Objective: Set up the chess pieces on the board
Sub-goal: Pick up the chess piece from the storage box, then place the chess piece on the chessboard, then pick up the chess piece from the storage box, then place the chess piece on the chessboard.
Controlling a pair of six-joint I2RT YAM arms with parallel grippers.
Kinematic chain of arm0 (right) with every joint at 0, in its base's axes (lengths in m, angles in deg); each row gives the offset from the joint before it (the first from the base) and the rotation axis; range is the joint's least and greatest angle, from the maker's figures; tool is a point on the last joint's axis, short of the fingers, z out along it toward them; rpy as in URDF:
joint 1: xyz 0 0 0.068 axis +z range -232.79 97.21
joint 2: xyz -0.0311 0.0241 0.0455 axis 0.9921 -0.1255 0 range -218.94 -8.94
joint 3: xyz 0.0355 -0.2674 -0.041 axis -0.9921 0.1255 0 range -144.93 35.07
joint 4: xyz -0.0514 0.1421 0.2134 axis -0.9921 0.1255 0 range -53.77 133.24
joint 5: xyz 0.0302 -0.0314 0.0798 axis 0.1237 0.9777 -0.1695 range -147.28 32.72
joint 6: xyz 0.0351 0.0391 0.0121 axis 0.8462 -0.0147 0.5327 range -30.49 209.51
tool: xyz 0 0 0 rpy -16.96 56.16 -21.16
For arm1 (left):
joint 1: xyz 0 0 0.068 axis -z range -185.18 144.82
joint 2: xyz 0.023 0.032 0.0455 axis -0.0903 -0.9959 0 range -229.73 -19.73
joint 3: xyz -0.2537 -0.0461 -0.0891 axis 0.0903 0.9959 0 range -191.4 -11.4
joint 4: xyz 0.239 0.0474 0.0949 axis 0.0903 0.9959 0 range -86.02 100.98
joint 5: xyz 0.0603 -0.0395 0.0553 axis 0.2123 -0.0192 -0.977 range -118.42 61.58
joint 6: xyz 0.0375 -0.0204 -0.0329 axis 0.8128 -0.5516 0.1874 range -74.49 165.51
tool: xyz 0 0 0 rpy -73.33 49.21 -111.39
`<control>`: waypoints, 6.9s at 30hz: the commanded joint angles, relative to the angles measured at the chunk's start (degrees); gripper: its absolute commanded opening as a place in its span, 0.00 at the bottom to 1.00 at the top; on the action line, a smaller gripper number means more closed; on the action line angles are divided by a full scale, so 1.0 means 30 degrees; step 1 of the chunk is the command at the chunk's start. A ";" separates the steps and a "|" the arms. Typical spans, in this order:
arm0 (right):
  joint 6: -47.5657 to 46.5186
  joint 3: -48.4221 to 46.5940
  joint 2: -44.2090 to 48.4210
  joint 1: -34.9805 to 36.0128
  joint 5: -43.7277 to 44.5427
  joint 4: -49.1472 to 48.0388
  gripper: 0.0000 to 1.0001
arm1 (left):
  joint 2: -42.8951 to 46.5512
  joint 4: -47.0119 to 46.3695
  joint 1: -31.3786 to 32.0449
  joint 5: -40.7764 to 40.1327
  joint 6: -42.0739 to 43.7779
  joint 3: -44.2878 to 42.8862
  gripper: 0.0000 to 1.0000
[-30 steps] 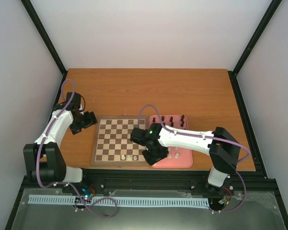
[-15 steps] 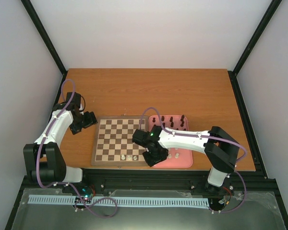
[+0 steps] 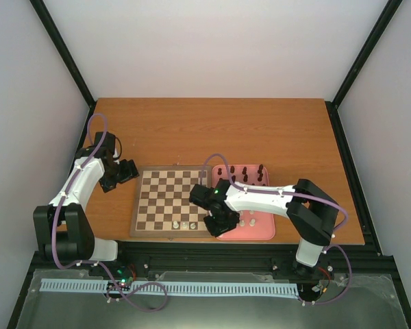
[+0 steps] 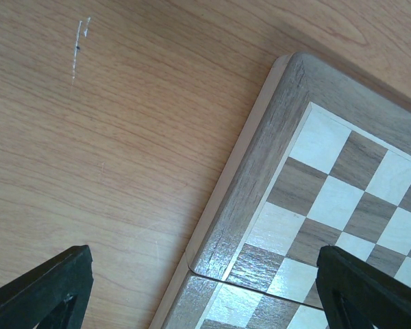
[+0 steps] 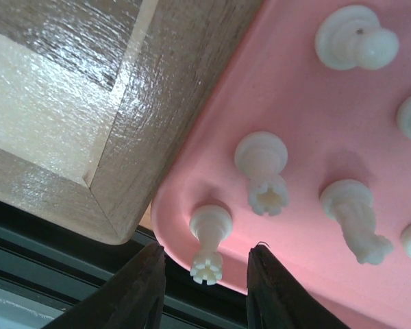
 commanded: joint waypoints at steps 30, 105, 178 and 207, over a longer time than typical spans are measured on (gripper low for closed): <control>-0.1074 -0.5669 -0.1073 -0.0251 0.0457 0.3448 0.08 | -0.0330 -0.0283 -0.0069 -0.0039 0.0333 -0.0342 1.00; -0.0616 -0.4224 -0.0745 -0.0337 0.1646 0.3342 0.39 | -0.0409 -0.0239 -0.0062 -0.0054 0.0366 -0.0346 1.00; -0.2193 -0.7638 -0.1363 -0.1437 0.1279 0.4455 0.09 | -0.0222 0.0316 -0.0062 0.0281 0.0211 -0.1255 1.00; -0.5317 -2.1223 -1.0330 0.1429 -0.1660 0.3440 0.09 | 0.4642 0.3457 -0.0091 -0.5737 -0.2350 -0.9332 1.00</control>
